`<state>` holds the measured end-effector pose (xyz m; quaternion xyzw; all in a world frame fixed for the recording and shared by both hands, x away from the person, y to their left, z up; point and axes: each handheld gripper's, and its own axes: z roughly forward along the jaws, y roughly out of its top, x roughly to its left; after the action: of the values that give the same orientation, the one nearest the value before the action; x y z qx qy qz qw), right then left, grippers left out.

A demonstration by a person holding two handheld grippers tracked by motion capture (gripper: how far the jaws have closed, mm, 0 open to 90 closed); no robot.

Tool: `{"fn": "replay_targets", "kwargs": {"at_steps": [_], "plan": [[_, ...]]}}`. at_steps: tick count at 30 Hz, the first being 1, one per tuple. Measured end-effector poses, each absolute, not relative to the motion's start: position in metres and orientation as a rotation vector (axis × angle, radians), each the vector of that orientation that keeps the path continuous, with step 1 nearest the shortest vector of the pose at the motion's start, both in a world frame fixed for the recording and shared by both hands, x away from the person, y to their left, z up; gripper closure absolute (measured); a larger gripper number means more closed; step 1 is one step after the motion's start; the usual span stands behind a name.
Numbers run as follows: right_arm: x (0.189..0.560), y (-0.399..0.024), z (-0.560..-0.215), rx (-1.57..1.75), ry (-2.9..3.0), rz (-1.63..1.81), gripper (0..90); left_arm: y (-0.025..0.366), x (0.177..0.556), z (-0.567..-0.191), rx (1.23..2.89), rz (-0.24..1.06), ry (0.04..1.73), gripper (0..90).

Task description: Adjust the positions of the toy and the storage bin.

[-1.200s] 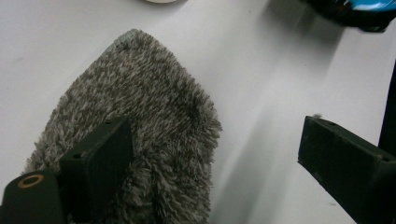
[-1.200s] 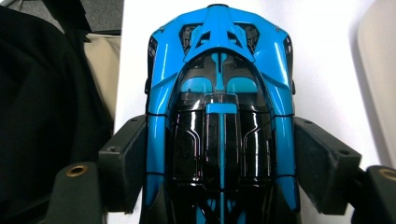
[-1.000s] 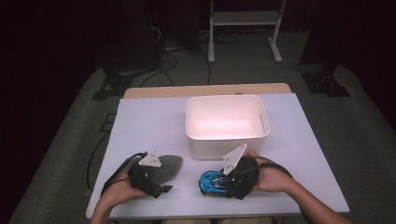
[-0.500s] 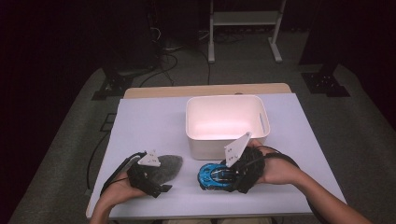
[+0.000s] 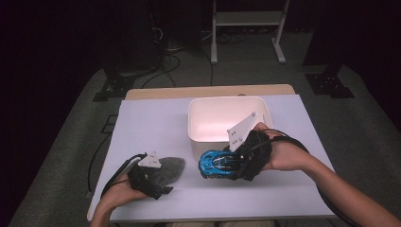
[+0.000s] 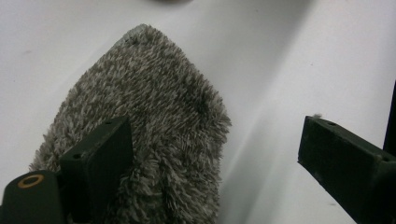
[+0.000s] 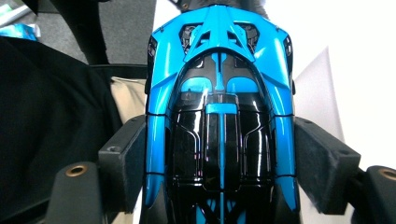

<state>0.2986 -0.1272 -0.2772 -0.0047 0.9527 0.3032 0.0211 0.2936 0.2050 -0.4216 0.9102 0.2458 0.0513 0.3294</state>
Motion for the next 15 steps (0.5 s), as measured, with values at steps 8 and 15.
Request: {"fn": "replay_targets", "kwargs": {"at_steps": [8, 15], "plan": [[0.314, -0.125, -0.258, -0.020, 2.942, 0.959, 25.3, 0.207, 0.296, -0.424, 2.375, 0.128, 0.646, 9.7], [0.329, -0.125, -0.243, -0.001, 2.936, 0.944, 25.3, 0.207, 0.298, -0.425, 2.373, 0.127, 0.648, 9.6]]}}
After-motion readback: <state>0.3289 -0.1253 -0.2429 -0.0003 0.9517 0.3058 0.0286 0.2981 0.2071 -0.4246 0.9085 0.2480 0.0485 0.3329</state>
